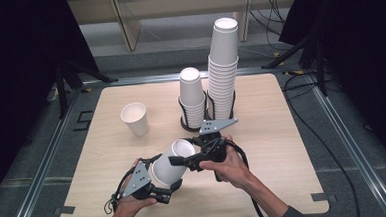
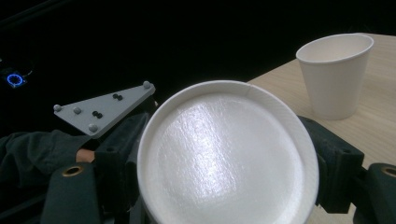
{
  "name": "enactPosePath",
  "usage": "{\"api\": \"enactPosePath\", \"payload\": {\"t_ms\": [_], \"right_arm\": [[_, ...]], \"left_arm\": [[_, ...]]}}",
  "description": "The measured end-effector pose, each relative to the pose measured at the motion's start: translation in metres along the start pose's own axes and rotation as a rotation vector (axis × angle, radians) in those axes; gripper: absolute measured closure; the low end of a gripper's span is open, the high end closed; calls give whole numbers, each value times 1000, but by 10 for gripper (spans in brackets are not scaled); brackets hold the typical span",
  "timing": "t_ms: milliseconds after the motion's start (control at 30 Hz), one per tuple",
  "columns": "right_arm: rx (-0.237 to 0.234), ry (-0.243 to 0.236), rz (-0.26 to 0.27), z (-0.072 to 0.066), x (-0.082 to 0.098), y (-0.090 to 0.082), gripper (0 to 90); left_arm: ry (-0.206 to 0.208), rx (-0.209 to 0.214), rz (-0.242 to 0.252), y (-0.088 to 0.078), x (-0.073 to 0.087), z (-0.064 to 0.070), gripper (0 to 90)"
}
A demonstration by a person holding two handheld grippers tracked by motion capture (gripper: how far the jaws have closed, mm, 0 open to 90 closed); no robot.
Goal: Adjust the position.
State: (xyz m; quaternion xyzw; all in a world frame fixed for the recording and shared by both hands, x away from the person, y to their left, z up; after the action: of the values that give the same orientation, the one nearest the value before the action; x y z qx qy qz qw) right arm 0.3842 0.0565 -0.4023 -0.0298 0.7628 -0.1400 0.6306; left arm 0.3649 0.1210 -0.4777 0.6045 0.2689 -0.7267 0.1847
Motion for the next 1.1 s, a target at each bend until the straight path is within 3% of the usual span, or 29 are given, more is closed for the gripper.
{"api": "enactPosePath", "payload": {"t_ms": [67, 133, 200, 233, 400, 567, 633, 867, 967, 1067, 1100], "right_arm": [[1, 0, -4, 1, 1, 0, 256], [-15, 32, 0, 0, 2, -1, 255], [-25, 30, -2, 0, 2, -1, 253], [-25, 28, -2, 1, 2, -1, 252], [-29, 28, -4, 3, 4, -3, 250], [-34, 25, -7, 3, 5, -2, 254], [-48, 43, 6, 2, 4, -3, 255], [-52, 55, 5, 3, 5, -3, 256], [-68, 81, -1, 2, 5, -4, 255], [-60, 56, 16, 5, 5, -4, 254], [-68, 68, 13, 5, 5, -3, 253]], "left_arm": [[4, 3, -5, 0, 0, 0, 37], [13, 4, -23, -1, 0, -1, 46], [9, 17, -8, 0, -1, 0, 55], [21, 3, -32, -2, 0, -1, 57], [35, 13, -34, -3, 0, -1, 64], [33, 22, -9, -3, -1, 1, 34], [19, 19, -9, -4, -2, 2, 29], [28, 23, -17, -5, -1, 0, 33], [34, 25, -23, -5, -2, 0, 49], [31, 25, -28, -5, -2, -1, 61], [34, 24, -32, -6, -1, -1, 64]]}}
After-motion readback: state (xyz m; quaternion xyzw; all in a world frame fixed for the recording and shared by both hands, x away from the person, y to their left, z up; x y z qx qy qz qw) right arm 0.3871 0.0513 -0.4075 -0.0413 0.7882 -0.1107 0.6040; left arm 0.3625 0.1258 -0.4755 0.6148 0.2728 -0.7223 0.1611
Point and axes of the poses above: each handheld gripper's, and its own axes: y roughly forward along the jaws, x roughly out of its underside, z roughly to its right, the point moved 10 cm from there along y, roughly forward along the jaws, and after that the axes turned 12 degrees about -y, right-handed, at the moved point
